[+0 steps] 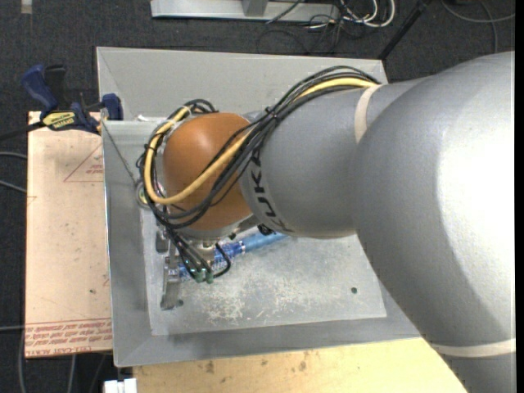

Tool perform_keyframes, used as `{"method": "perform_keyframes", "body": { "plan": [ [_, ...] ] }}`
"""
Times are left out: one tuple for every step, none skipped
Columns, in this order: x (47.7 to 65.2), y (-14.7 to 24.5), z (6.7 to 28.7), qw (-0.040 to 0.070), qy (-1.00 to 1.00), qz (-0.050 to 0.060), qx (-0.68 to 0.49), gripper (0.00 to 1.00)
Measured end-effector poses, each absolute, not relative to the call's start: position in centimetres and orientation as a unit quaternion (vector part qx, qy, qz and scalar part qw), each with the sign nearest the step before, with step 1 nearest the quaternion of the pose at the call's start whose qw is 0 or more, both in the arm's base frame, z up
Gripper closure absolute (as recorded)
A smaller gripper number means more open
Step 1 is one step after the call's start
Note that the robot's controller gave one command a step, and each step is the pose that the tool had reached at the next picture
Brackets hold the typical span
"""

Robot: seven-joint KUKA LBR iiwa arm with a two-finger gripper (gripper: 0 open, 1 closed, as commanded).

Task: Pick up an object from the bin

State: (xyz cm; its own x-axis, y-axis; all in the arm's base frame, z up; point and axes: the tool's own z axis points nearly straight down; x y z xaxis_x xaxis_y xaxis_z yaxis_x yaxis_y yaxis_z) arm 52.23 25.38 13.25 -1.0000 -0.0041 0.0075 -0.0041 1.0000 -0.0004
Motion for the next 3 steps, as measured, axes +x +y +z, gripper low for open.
{"method": "perform_keyframes", "body": {
  "plan": [
    [53.7,17.6,6.6,0.002,-1.0,0.002,0.005,0.0],
    [53.7,18.1,6.9,0.0,-1.0,-0.001,0.008,1.0],
    [52.7,19.3,25.6,-0.004,-1.0,-0.002,0.025,1.0]
  ]
}}
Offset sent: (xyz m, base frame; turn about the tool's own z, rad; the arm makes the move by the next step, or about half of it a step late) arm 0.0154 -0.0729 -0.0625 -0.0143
